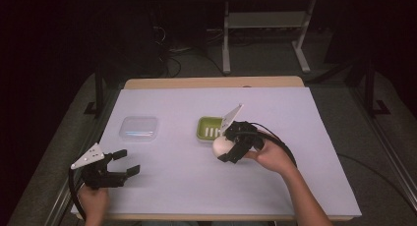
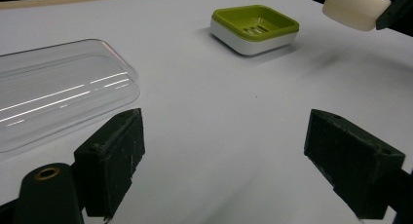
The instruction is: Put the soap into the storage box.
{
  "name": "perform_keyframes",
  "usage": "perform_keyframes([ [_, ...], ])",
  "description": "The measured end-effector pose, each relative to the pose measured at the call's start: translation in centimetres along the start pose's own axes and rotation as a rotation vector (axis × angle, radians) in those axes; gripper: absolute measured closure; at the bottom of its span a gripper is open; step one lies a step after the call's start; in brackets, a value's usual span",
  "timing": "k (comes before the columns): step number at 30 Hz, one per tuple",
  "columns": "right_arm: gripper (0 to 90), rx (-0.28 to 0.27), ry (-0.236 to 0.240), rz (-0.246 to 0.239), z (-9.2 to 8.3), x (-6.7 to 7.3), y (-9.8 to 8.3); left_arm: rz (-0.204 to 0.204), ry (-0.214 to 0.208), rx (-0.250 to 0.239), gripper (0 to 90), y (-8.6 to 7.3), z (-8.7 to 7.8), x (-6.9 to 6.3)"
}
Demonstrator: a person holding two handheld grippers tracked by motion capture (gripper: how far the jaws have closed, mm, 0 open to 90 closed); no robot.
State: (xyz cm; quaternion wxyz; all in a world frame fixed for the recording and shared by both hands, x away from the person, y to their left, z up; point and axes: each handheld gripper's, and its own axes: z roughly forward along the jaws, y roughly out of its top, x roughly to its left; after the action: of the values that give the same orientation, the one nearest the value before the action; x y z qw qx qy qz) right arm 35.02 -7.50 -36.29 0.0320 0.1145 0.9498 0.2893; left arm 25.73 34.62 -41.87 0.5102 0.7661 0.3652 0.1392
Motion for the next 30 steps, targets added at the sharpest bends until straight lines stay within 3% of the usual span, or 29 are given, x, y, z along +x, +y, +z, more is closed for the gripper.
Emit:
perform_keyframes([
  [20, 23.5, -0.004, -0.007, -0.010, -0.9, -1.7, 2.1, -0.005, -0.001, -0.004, 14.5, 0.0, 0.0, 0.0],
  [30, 23.5, 0.015, -0.014, 0.018, -0.8, -3.1, 3.0, -0.008, -0.002, -0.009, 14.5, 0.0, 0.0, 0.0],
])
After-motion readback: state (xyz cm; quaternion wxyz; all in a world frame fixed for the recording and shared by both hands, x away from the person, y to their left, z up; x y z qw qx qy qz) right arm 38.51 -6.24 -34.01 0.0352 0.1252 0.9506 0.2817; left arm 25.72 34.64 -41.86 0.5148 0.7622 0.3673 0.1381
